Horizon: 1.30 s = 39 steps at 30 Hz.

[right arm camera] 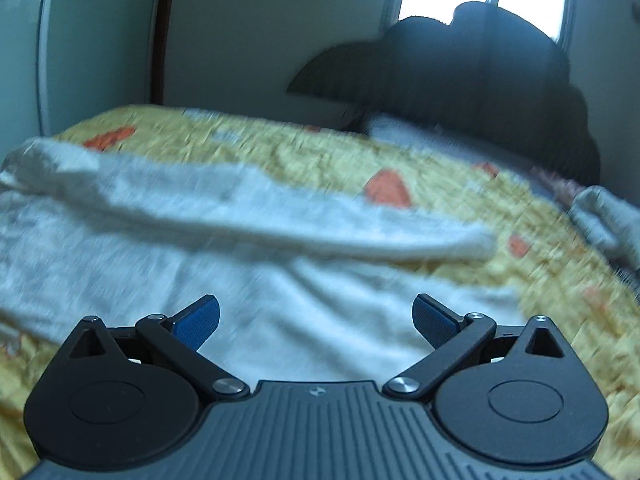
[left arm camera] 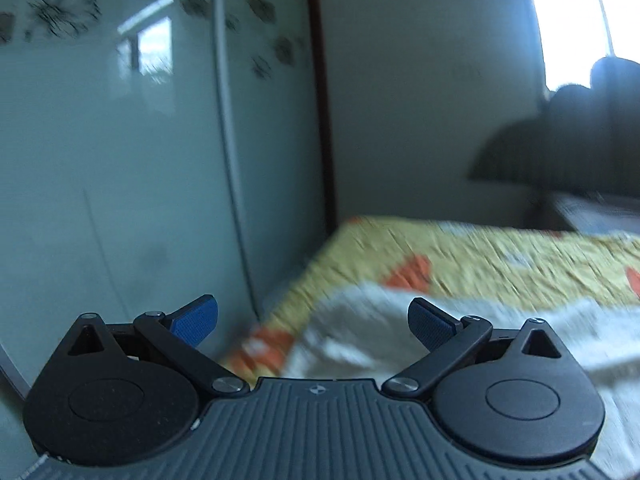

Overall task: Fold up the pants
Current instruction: 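Grasp the white pants' waistband corners with both grippers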

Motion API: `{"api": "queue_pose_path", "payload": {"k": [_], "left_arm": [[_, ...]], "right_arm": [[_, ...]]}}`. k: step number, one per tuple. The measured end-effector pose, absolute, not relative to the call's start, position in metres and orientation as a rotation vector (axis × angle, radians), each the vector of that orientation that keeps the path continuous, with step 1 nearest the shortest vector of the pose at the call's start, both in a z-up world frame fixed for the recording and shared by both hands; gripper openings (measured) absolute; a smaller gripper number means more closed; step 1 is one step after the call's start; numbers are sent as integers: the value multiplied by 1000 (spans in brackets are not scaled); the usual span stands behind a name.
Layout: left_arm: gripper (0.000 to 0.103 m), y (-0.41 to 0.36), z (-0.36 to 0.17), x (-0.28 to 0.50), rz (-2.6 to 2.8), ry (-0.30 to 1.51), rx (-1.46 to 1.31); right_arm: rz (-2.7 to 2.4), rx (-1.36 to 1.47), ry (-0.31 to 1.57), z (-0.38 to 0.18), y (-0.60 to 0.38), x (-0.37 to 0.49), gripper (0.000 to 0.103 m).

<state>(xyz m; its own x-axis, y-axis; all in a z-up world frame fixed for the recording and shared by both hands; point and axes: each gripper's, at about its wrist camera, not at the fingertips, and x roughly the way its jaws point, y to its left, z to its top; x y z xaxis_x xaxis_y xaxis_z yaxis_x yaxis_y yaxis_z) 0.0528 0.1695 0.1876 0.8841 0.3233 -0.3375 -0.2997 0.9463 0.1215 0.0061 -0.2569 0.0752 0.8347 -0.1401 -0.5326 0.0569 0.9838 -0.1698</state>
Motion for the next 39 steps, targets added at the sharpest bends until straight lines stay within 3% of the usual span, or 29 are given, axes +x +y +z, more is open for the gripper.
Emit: {"api": "queue_pose_path", "payload": {"k": [5,16,23,39], "left_arm": [[103,212,220,79,315,274,54],[103,284,225,171,292,351,-219],[102,308,187,238,134,548,-345],[102,318,53,371,-144,966,-627]], "right_arm": [[-178,-186,446,114,-294,15,103],[-301,-267,324,159,-341,52,103],[-134,-182,346,158,-317,95,103],[292,-278,504,101,-164,190,103]]}}
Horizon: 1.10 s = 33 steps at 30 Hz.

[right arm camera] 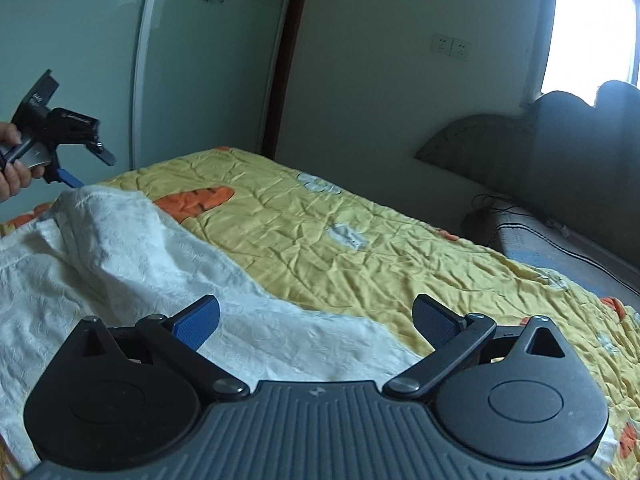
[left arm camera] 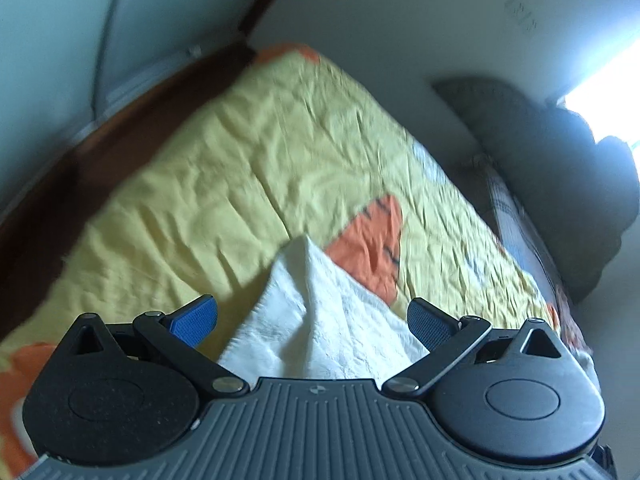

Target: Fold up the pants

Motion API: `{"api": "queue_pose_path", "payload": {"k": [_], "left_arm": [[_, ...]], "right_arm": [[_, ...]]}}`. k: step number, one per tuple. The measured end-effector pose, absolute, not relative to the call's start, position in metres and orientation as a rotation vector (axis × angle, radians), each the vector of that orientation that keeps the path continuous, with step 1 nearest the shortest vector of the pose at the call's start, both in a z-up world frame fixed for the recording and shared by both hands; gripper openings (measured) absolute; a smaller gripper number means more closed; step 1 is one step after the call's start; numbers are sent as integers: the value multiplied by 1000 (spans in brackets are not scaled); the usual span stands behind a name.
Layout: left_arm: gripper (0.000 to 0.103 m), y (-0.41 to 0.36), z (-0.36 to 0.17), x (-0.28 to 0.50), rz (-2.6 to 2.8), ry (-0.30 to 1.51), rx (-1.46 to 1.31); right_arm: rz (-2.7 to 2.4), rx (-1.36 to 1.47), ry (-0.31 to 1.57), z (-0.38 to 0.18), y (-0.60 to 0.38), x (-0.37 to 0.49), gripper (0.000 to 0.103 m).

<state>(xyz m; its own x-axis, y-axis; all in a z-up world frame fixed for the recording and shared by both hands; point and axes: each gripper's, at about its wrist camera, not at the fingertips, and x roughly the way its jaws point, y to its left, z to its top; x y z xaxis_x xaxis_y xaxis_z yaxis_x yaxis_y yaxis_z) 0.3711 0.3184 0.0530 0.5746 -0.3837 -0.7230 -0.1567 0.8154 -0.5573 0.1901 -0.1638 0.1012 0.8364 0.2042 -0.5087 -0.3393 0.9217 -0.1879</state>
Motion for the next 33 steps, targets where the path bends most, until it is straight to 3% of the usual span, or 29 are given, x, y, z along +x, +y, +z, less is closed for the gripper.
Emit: {"api": "queue_pose_path", "payload": {"k": [9,12,16,17,19,33], "left_arm": [[101,290,25,413,-219,1068,-634],[95,278,22,420,-218,1091,-594],[63,267,28,424,-183,1099,-494],[35,267,28,425,-179,1098,-479],[21,269,28,423,-167,1102,-464],[10,235,121,300,-329,499,-157]], "right_arm": [[309,-262,579,73,-161,204,103],[309,-261,582,70,-162,206,103],[310,-247,588,68,-166,209,103],[308,-244,591,67,-166,211,103],[308,-239,594,67,-166,214,103],[541,-196,543,68,-173,258,103]]}}
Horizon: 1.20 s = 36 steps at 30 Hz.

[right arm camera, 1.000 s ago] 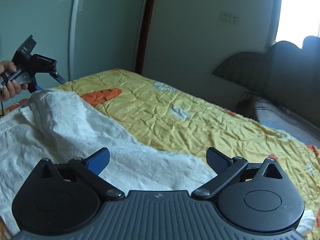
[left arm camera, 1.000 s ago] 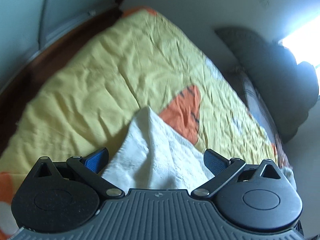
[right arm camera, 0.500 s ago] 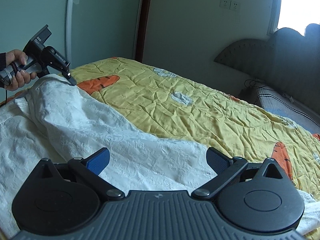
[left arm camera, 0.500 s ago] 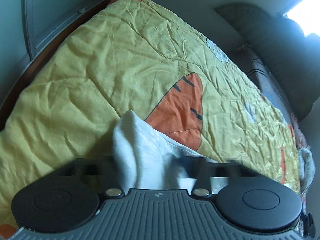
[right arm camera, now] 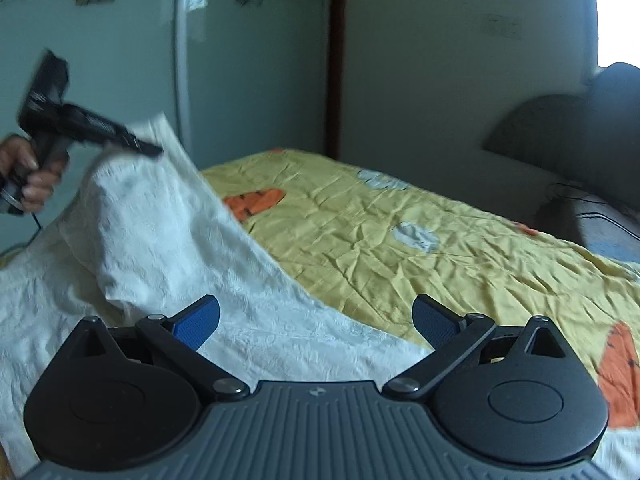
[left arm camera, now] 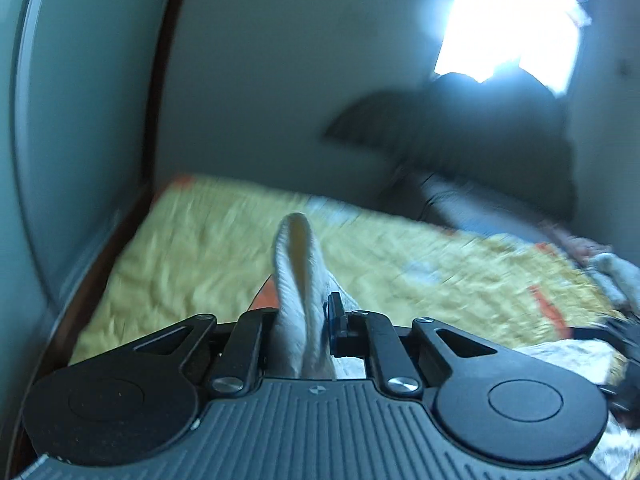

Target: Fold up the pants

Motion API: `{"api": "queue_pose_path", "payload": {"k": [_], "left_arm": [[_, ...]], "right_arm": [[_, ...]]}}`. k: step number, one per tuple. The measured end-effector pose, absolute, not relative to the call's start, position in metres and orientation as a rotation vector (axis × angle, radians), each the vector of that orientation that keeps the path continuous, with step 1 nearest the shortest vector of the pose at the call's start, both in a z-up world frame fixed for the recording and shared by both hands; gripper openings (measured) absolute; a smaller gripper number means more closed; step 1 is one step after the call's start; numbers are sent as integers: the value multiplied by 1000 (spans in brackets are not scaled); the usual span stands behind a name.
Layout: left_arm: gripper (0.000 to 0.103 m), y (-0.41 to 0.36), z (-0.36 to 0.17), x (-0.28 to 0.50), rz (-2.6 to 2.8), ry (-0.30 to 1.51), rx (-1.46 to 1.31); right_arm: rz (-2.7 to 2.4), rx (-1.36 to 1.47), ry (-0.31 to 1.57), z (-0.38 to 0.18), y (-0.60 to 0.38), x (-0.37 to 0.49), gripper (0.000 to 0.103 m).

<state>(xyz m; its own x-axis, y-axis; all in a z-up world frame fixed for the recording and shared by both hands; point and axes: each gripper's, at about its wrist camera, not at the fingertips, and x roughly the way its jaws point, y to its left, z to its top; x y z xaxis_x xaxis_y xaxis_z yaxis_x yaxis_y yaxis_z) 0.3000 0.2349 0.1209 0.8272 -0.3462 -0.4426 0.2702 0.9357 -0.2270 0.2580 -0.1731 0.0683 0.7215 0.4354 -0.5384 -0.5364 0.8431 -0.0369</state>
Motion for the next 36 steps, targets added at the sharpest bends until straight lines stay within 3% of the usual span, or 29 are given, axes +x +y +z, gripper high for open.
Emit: {"api": "queue_pose_path", "payload": {"k": [4,8,9,10,12,18,20,21,28,29,30,31,36], "left_arm": [[10,234,142,245,-422,310,-143],[10,231,145,212,-480,262,-134],[10,229,145,208,-487,263,-121],[10,227,145,204,-490,262,-110],[10,226,144,199,-498,263,-106],[10,231,142,195,-504,272,-109],[10,234,140,193,-495,283,-109],[10,234,138,192,-487,285,-107],[10,264,135,198,-423,315,-234],[13,270,135,197,-414,329,-265],[25,276,134,197,-411,348,-303],[29,283,133,197,-404,372,-347],[73,314,118,162,-293,401,-543]], "right_arm": [[658,-265,643,70,-170,301,103],[696,-321,675,68,-161,332,102],[703,-334,680,66,-159,338,97],[713,-342,693,64,-156,344,80],[739,-363,734,57,-148,356,62],[814,-369,831,36,-130,378,62],[846,-341,856,34,-128,381,32],[874,-323,865,35,-128,381,5],[868,-346,707,77,-130,324,5],[867,-330,678,88,-135,312,5],[869,-316,653,97,-140,299,5],[874,-300,627,105,-145,283,5],[903,-305,586,108,-144,201,5]]}}
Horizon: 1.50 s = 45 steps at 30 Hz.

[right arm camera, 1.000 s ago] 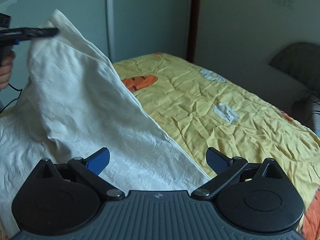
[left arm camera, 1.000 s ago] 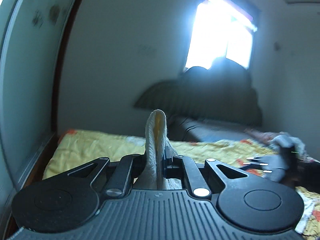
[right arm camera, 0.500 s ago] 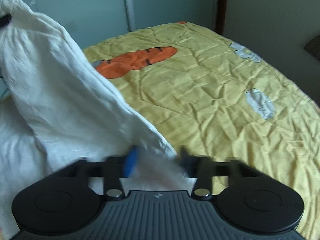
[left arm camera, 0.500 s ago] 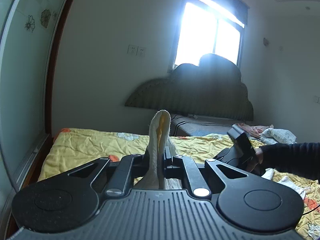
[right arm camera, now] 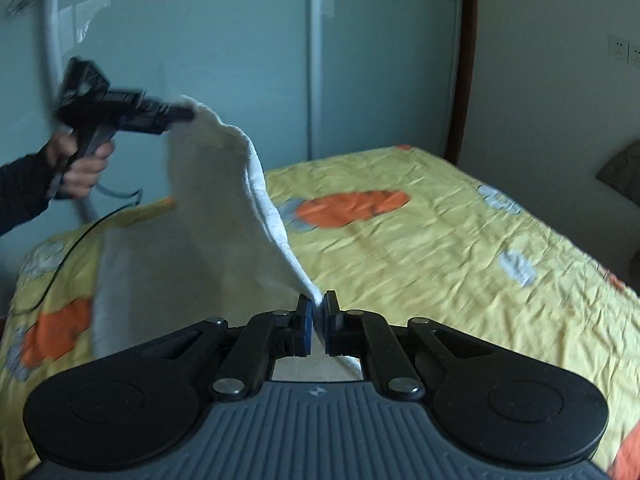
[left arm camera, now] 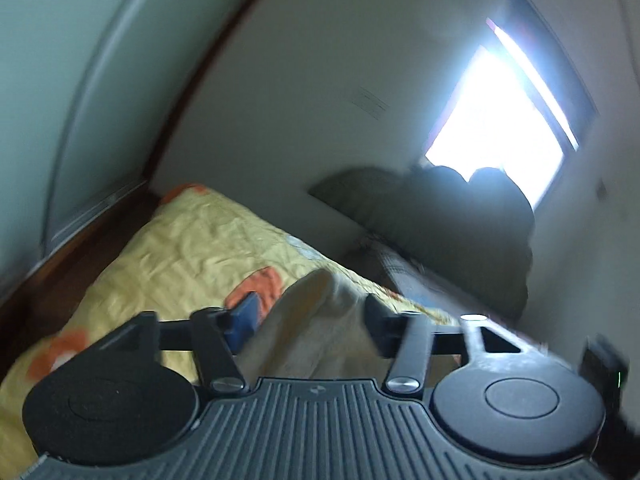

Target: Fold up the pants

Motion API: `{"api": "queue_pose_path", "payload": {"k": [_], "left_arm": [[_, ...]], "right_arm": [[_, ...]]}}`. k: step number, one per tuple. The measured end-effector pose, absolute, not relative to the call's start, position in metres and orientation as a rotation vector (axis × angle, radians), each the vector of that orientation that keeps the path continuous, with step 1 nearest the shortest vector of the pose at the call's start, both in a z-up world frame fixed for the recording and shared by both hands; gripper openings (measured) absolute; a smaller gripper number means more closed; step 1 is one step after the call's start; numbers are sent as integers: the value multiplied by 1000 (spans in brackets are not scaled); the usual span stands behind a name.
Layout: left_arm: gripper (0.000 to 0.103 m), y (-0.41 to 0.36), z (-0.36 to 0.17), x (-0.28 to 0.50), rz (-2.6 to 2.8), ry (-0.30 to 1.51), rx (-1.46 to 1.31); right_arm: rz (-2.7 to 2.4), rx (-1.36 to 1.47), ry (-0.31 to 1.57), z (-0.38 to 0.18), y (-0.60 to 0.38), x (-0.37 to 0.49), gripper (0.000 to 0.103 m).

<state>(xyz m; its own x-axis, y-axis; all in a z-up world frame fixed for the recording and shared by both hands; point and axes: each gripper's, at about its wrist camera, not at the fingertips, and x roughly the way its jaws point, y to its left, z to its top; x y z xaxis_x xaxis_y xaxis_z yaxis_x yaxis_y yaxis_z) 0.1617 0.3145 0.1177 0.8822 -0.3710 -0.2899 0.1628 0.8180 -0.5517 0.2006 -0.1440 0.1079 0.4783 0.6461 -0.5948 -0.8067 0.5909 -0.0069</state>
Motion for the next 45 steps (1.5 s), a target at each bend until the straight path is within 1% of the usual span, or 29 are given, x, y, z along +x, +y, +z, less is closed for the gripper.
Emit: {"api": "queue_pose_path", "payload": {"k": [2,3,9,12,16,20,25,27,28,29,31,33,35,37,40,42,45], "left_arm": [[81,323,113,136,-215,405,-597],[82,325,110,123,-179,413,-623],[84,304,89,64,-88,589,-765],[84,288,71,54,-70,684,-881],[84,279,42,55,-63,759,-1080],[84,280,29,42,-21,741,-1199],[84,288,25,48,77,729,-1225],[65,286,30,60,85,754,-1178],[37,282,34,67,81,778,-1124],[2,278,37,76,87,810,-1061],[3,276,44,84,92,818,-1002],[3,281,57,85,69,781,-972],[3,284,68,83,54,753,-912],[4,285,63,83,82,780,-824],[4,288,27,90,152,928,-797],[5,291,19,86,145,916,-820],[5,289,28,83,137,891,-790]], "right_arm": [[903,-319,588,97,-138,181,5],[909,-318,605,91,-135,177,5],[885,-375,639,66,-117,165,6],[877,-413,617,64,-116,153,6],[875,-429,614,62,-112,146,6],[862,-411,620,62,-111,145,6],[860,-409,614,66,-111,143,6],[858,-417,603,68,-110,139,6],[856,-422,596,69,-110,136,6],[850,-425,587,69,-109,133,6],[831,-431,568,73,-109,126,6],[811,-455,530,81,-108,112,6],[789,-530,470,82,-102,81,6],[788,-588,450,70,-93,50,6],[833,-593,546,32,-80,34,5],[836,-581,610,12,-73,34,6],[829,-553,628,7,-71,34,7]]}}
